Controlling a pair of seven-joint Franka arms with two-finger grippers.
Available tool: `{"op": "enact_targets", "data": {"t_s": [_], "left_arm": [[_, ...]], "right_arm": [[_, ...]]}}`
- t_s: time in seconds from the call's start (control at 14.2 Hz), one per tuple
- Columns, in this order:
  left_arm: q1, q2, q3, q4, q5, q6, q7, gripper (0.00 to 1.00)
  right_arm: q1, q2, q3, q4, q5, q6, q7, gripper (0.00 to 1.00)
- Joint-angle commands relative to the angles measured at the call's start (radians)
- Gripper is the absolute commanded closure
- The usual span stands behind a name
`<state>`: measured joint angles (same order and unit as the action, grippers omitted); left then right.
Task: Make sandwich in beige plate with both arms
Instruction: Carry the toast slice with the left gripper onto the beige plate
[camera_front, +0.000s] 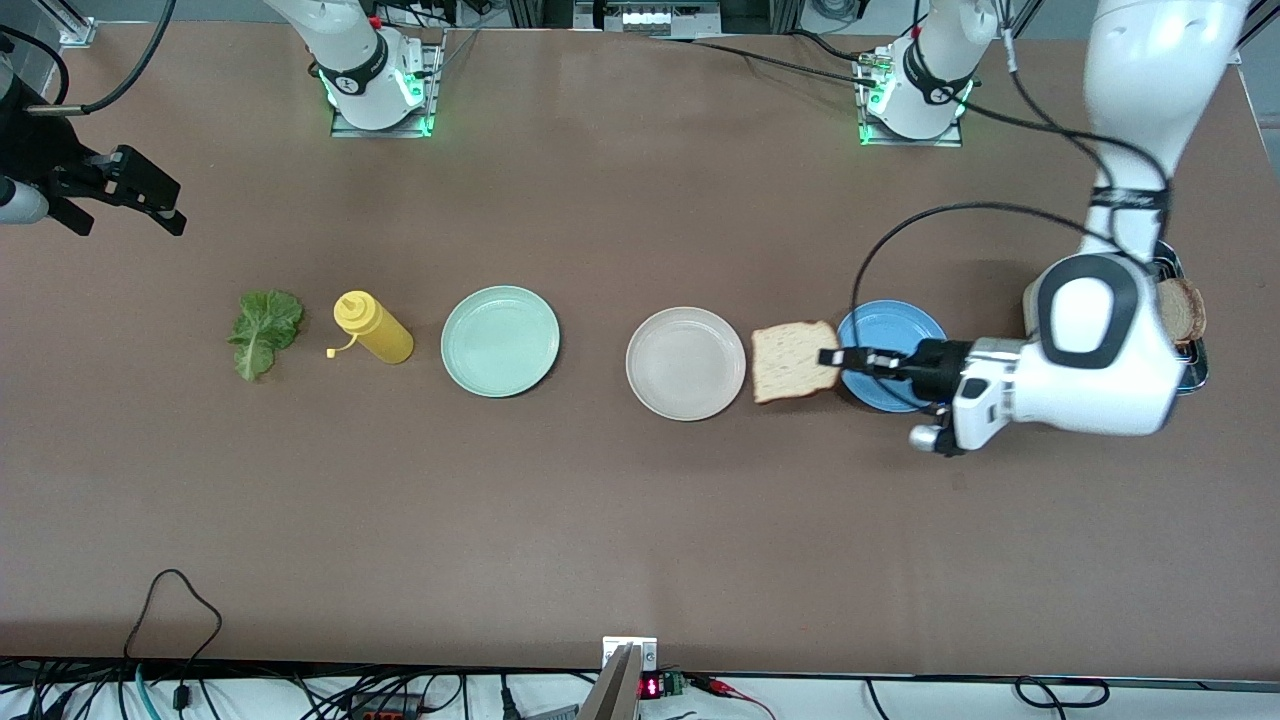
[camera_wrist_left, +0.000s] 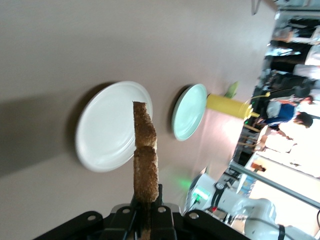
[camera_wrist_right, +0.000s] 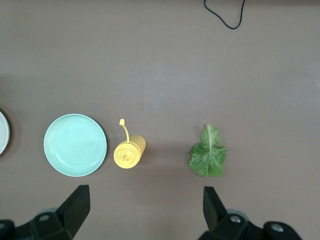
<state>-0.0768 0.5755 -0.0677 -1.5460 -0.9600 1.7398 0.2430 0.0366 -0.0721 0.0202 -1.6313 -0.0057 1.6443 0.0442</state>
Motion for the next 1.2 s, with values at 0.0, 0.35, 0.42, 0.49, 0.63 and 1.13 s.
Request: {"op": "enact_targets", "data": {"t_s": [0.0, 0.35, 0.42, 0.49, 0.63, 1.13], "left_arm": [[-0.060, 0.050, 0.011, -0.008, -0.135, 0.084, 0.129, 1.00], [-0.103, 0.106, 0.011, -0.107, -0.262, 0.135, 0.379, 1.00], [-0.104, 0.112, 0.011, -0.130, -0.305, 0.141, 0.428, 1.00], [-0.104, 0.116, 0.008, -0.152, -0.336, 0.142, 0.476, 1.00], [-0.110, 0.121, 0.005, -0.184, -0.355, 0.148, 0.531, 1.00], [-0.149, 0.164, 0.006, -0.194, -0.391, 0.165, 0.582, 0.99]], "right_arm": [[-0.011, -0.011, 0.004, -0.013, 0.000, 0.012, -0.015, 0.00], [-0.015, 0.008, 0.003, -0.015, 0.000, 0.015, -0.015, 0.00], [-0.018, 0.012, 0.003, -0.015, 0.000, 0.015, -0.015, 0.00], [-0.020, 0.012, 0.003, -0.015, 0.000, 0.014, -0.015, 0.00], [-0.018, 0.012, 0.004, -0.015, 0.000, 0.014, -0.015, 0.00], [-0.018, 0.012, 0.004, -0.005, -0.002, 0.003, -0.015, 0.00]]}}
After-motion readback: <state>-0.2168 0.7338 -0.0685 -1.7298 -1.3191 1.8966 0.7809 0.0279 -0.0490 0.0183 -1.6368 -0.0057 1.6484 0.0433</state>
